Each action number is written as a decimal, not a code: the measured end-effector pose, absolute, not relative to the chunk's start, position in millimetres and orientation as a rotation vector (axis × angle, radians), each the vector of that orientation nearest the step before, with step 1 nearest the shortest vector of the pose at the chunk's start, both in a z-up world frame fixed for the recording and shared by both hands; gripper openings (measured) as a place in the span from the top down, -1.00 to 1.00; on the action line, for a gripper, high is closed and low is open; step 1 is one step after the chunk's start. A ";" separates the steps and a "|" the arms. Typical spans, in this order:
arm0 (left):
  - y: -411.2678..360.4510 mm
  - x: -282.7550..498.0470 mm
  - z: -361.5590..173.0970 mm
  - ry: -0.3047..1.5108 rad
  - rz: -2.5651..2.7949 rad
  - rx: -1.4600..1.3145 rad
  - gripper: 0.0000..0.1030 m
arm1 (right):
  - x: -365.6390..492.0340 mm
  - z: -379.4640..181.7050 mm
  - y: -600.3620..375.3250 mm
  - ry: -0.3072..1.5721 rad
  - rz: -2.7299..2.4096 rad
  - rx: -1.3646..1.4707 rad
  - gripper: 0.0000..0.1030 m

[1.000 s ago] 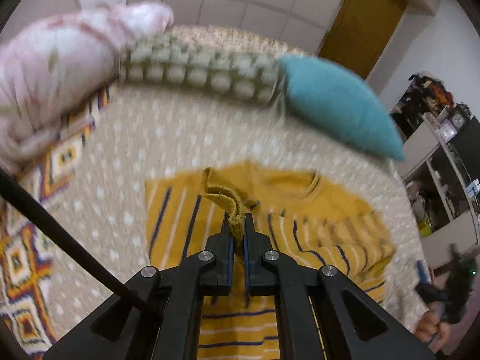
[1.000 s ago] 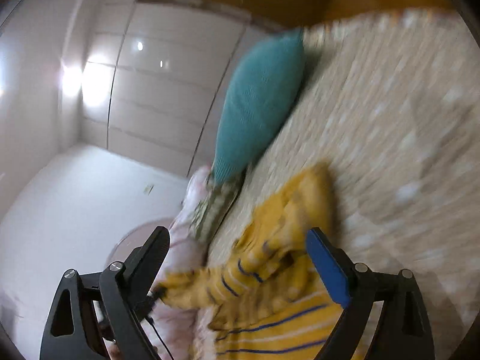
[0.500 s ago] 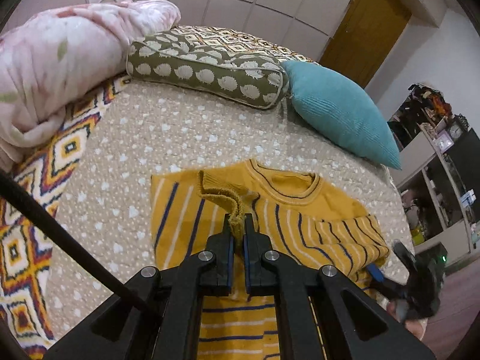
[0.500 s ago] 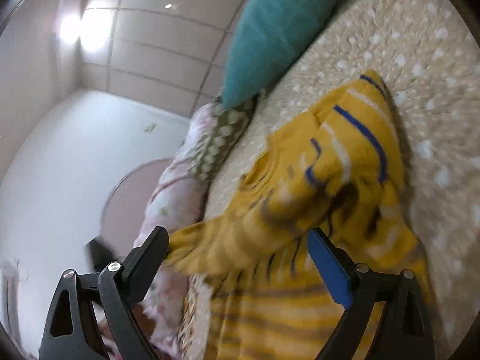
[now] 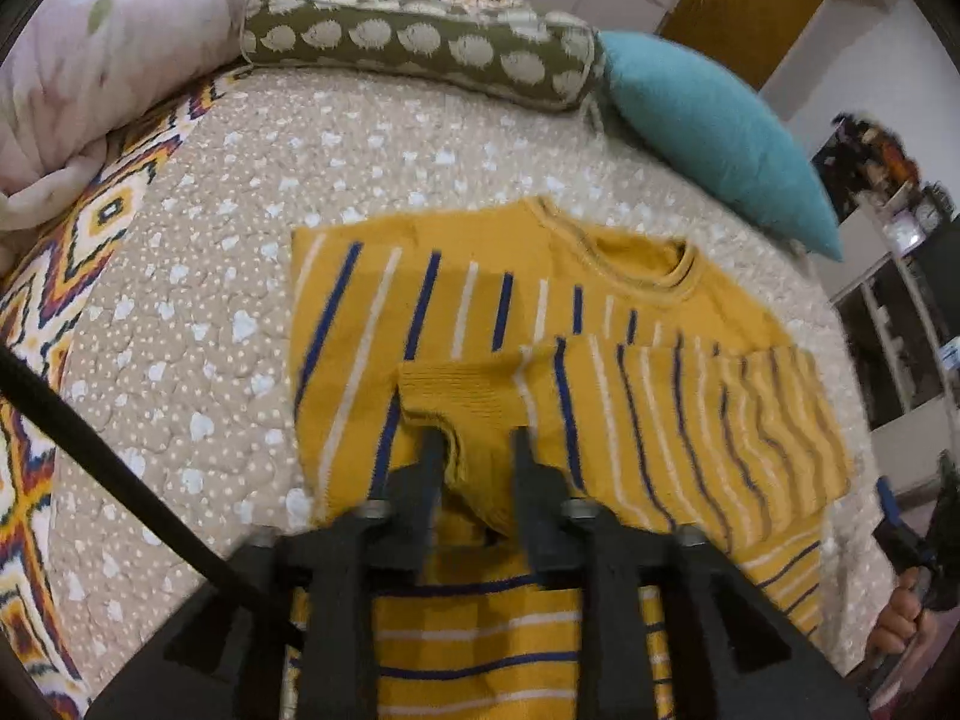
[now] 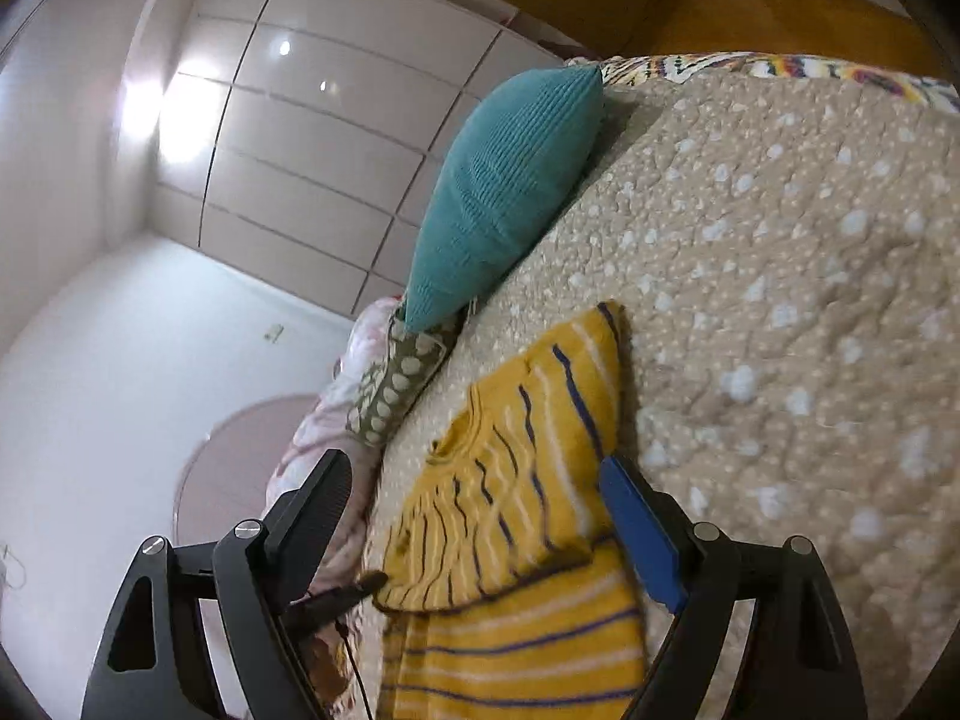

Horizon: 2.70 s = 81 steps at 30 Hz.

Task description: Fold small clothes

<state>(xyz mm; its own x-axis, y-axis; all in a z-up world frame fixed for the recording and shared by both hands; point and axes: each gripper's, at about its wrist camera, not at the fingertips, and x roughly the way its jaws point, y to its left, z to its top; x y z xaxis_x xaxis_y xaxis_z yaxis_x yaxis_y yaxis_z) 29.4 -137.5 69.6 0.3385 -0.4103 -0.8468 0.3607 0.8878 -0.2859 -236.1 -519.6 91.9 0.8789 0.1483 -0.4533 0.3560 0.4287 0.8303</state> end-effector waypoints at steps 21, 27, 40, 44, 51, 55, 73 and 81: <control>-161.4 57.3 49.1 1.177 -0.377 0.107 0.86 | -165.9 87.7 -436.3 0.821 -0.092 0.791 -0.64; -146.8 64.0 101.2 1.019 -0.389 0.015 0.93 | -164.5 91.2 -434.9 0.813 -0.088 0.779 -0.64; -131.8 62.4 45.0 1.113 -0.334 0.001 0.23 | -135.2 93.7 -449.9 0.893 -0.246 0.573 -0.64; -127.3 48.7 50.1 1.090 -0.338 -0.005 0.15 | -113.0 63.7 -444.2 1.055 -0.307 0.369 -0.24; -128.6 17.3 51.8 1.029 -0.337 0.080 -0.27 | -127.6 77.7 -440.4 1.046 -0.318 0.342 -0.25; -125.8 19.2 20.9 1.082 -0.314 0.100 -0.37 | -137.4 82.2 -418.1 1.083 -0.281 0.252 -0.40; -79.7 -54.0 54.0 1.035 -0.305 0.106 -0.46 | -233.9 96.4 -393.0 1.167 -0.146 0.393 -0.57; -72.6 -84.0 59.9 1.036 -0.315 0.139 -0.46 | -274.4 84.0 -379.5 1.191 -0.153 0.421 -0.59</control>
